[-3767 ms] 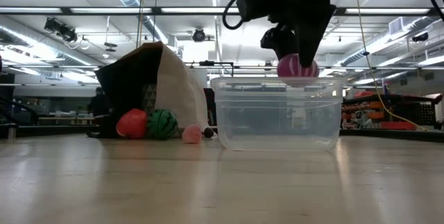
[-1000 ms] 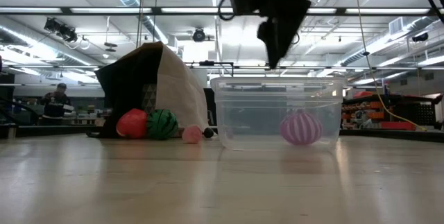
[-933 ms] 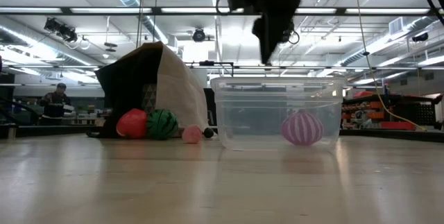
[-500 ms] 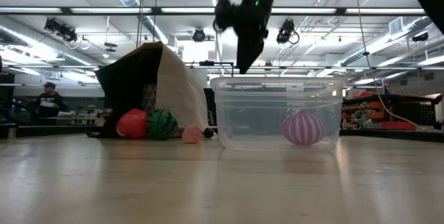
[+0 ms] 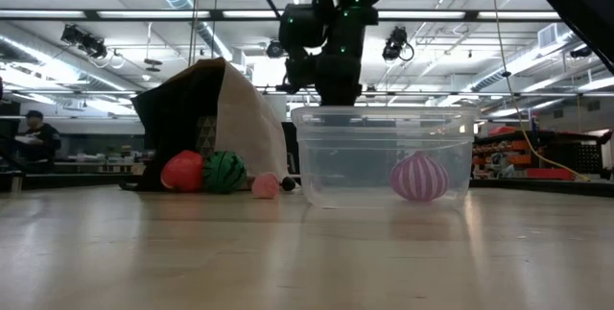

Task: Pick and placing Produce into tupperware
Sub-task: Put the cherry into the transparent bin

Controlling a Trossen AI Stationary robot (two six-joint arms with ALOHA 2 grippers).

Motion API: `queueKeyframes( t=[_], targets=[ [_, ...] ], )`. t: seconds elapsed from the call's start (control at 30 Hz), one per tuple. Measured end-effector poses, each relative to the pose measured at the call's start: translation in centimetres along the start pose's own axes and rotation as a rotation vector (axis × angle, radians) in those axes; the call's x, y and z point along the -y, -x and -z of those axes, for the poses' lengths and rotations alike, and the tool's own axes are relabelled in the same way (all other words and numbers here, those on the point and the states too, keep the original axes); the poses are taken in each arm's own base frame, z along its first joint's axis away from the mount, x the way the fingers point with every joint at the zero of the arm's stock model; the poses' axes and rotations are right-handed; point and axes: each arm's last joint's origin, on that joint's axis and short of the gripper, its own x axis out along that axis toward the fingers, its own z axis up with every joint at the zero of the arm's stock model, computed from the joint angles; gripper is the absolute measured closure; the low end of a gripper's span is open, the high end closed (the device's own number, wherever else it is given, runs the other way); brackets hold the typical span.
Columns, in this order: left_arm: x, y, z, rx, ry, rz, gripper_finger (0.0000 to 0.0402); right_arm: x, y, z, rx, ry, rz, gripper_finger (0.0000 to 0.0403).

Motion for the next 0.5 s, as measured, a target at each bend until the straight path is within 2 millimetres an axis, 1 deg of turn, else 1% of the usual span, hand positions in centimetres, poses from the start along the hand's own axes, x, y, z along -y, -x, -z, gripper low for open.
queueKeyframes(
  t=[0.2, 0.4, 0.5],
  targets=[
    [0.0, 0.0, 0.0, 0.000, -0.001, 0.000, 0.0252, 1.8, -1.4, -0.3, 0.010, -0.026, 0.002, 0.0110],
    [0.1, 0.0, 0.0, 0.000, -0.002, 0.001, 0.0259, 1.6, -3.3, -0.4, -0.031, 0.015, -0.011, 0.0116],
    [0.1, 0.0, 0.0, 0.000, -0.002, 0.001, 0.0258, 1.4, -3.9, -0.5, -0.043, 0.022, -0.014, 0.0123]
  ],
)
